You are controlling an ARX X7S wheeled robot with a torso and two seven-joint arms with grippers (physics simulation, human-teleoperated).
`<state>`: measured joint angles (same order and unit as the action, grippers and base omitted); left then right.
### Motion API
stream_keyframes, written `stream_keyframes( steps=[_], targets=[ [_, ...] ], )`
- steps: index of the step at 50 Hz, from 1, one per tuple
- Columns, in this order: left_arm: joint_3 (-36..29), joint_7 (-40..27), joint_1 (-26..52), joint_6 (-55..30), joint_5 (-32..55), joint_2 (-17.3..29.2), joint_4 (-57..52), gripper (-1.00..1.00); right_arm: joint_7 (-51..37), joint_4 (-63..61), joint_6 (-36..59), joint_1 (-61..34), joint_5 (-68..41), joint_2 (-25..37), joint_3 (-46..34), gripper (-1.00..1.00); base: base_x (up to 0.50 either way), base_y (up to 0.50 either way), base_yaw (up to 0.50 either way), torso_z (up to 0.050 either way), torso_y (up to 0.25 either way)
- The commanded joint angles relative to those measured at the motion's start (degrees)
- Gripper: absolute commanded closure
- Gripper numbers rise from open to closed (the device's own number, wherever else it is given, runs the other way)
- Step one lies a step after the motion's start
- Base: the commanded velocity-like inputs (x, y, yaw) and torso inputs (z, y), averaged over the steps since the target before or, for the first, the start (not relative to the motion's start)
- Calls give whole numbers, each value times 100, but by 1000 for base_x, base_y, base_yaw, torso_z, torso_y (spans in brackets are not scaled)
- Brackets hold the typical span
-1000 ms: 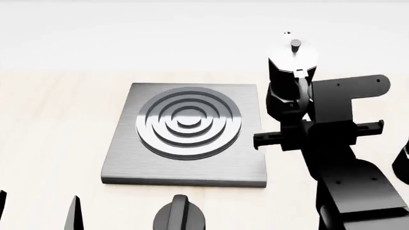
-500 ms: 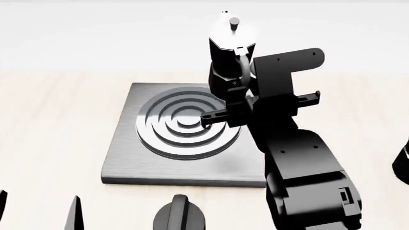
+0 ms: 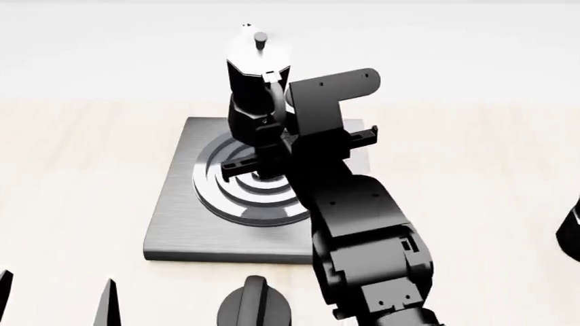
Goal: Put both moka pots on the stove.
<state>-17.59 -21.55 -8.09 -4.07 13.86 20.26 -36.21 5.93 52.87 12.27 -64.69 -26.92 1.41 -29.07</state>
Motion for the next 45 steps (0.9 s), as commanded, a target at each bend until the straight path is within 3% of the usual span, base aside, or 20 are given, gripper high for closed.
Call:
stream_keyframes(
  steps=[1, 9, 16, 32, 45],
  targets=[
    [-6, 31, -25, 66, 73, 40, 5, -100, -121, 761, -830, -425, -1085, -134, -1181, 100, 0, 0, 0, 0, 0],
    [-12, 42, -29, 99, 80, 72, 22, -100, -282, 1185, -1374, -617, -2590, -138, -2800, 100, 0, 0, 0, 0, 1],
    [-16, 17, -18, 90, 75, 77, 32, -100, -347, 1327, -1625, -703, -3442, -138, -3709, 100, 0, 0, 0, 0, -78],
    [-49, -8, -10, 89, 83, 101, -1, -100, -399, 1445, -1992, -775, -4518, -138, -4856, 100, 0, 0, 0, 0, -185],
    [-56, -22, -41, 208, 61, 116, -3, -100, -381, 1498, -2019, -751, -4950, -139, -5450, 100, 0, 0, 0, 0, 0]
  ],
)
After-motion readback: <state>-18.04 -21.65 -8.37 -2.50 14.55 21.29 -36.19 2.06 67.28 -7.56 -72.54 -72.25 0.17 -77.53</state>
